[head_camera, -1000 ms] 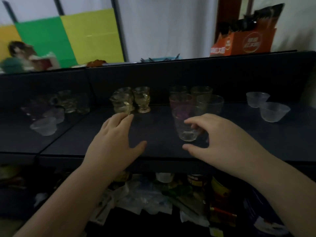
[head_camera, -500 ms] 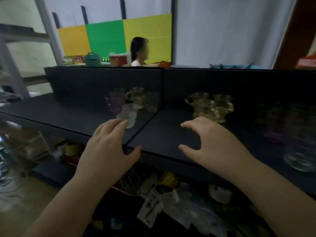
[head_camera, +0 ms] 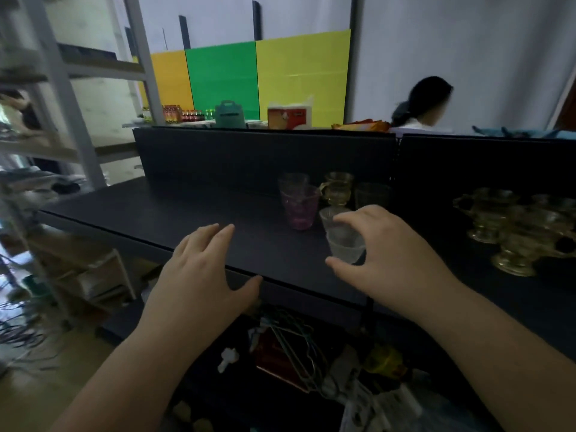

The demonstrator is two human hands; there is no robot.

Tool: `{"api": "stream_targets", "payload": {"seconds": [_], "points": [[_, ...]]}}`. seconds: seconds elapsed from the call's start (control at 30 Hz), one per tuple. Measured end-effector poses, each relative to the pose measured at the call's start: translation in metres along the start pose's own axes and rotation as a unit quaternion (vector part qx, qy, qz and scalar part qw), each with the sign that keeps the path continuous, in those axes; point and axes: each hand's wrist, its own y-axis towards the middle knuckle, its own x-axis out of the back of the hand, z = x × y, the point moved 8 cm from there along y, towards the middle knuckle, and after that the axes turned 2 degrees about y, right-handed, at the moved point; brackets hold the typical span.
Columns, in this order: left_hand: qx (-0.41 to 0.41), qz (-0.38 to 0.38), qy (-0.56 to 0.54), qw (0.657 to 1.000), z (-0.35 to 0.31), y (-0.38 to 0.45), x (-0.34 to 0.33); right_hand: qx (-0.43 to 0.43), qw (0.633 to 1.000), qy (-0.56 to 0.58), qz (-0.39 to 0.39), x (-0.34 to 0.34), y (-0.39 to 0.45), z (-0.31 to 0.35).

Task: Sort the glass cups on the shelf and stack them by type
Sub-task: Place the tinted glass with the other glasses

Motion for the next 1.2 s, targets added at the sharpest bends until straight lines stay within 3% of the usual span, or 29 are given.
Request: {"api": "stream_targets", "payload": {"seconds": [0.37, 0.67, 0.9, 1.2], "points": [[-0.035, 0.013, -0.072, 0.997, 0.021, 0.075, -0.048, -0.036, 0.997, -0.064, 0.026, -0.033, 0.103, -0.023], [-0.061, 0.005, -0.067, 0.996, 0.066, 0.150, -0.071, -0.083, 0.976, -0.135, 0.146, -0.091, 0.184, -0.033], [-0.108, 0.072, -0.086, 0.988, 0.090, 0.204, -0.106, -0.134, 0.955, -0.194, 0.180, -0.119, 0.203, -0.026], [-0.187, 0.111, -0.080, 0.973, 0.067, 0.284, -0.131, -0.202, 0.958, -0.153, 0.133, -0.122, 0.204, -0.022]]}}
